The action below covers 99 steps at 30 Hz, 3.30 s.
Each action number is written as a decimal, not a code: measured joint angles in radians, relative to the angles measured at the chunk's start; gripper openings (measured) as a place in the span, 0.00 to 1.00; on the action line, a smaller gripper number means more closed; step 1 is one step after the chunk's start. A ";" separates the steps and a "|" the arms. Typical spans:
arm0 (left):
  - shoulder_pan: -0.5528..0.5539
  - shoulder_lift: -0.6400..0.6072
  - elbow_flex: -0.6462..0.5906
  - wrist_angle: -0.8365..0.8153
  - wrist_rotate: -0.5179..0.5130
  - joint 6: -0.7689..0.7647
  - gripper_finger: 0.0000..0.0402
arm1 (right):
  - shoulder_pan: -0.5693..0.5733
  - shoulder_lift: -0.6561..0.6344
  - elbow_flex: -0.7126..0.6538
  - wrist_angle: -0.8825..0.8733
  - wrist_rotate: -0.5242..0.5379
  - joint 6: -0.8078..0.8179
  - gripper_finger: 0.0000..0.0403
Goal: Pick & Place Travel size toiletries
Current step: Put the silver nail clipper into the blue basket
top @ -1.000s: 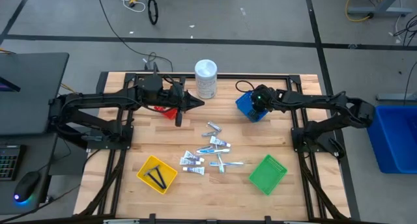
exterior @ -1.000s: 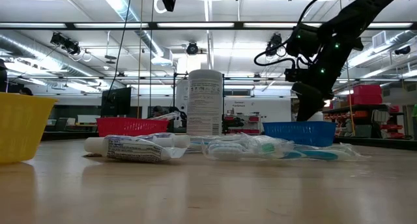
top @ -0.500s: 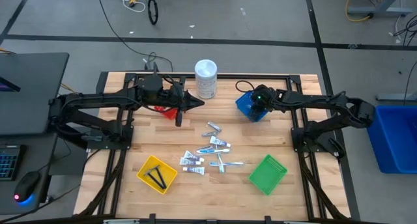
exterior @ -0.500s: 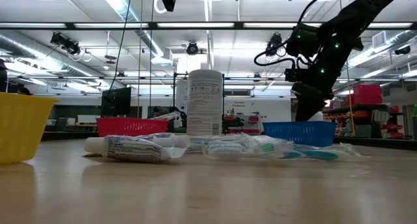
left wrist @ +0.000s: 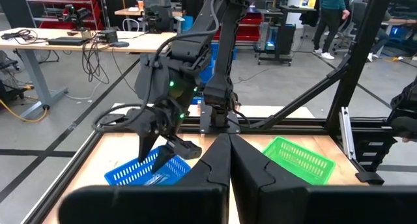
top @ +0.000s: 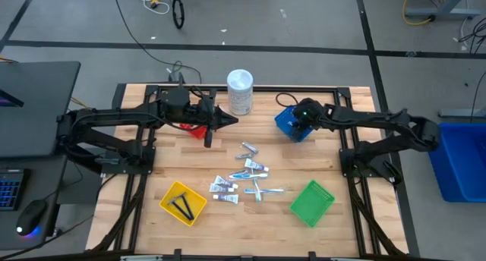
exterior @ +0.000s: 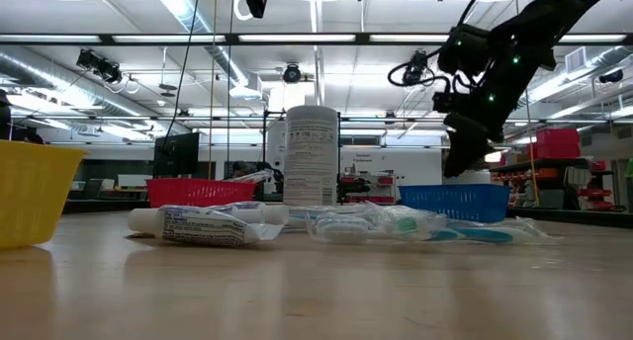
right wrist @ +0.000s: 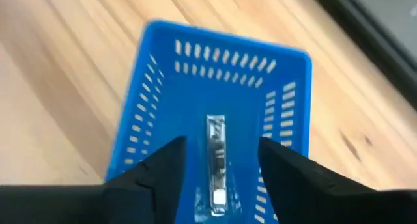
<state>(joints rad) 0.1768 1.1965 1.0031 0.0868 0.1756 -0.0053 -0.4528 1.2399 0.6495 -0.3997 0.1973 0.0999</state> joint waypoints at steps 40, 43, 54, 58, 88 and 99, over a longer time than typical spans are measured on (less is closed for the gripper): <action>0.000 0.000 0.000 -0.001 0.002 0.001 0.01 | 0.398 -0.188 0.000 0.518 -0.131 -0.065 0.02; 0.000 0.000 0.000 -0.002 0.002 0.005 0.02 | 0.436 -0.188 0.000 0.533 -0.130 -0.063 0.02; 0.000 -0.022 0.001 -0.065 0.002 0.005 0.01 | 0.479 -0.184 0.000 0.515 -0.088 -0.063 0.02; 0.000 -0.059 0.000 -0.104 -0.005 0.014 0.01 | 0.479 -0.171 0.000 0.515 -0.064 -0.063 0.01; 0.003 -0.125 0.000 -0.188 -0.040 0.039 0.01 | 0.472 0.249 0.000 0.644 0.004 0.207 0.14; 0.002 -0.125 0.000 -0.187 -0.040 0.039 0.02 | 0.472 0.341 0.000 0.710 0.004 0.226 0.42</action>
<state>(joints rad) 0.1791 1.0714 1.0035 -0.1000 0.1352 0.0338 0.0193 1.5807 0.6495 0.3098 0.2008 0.3260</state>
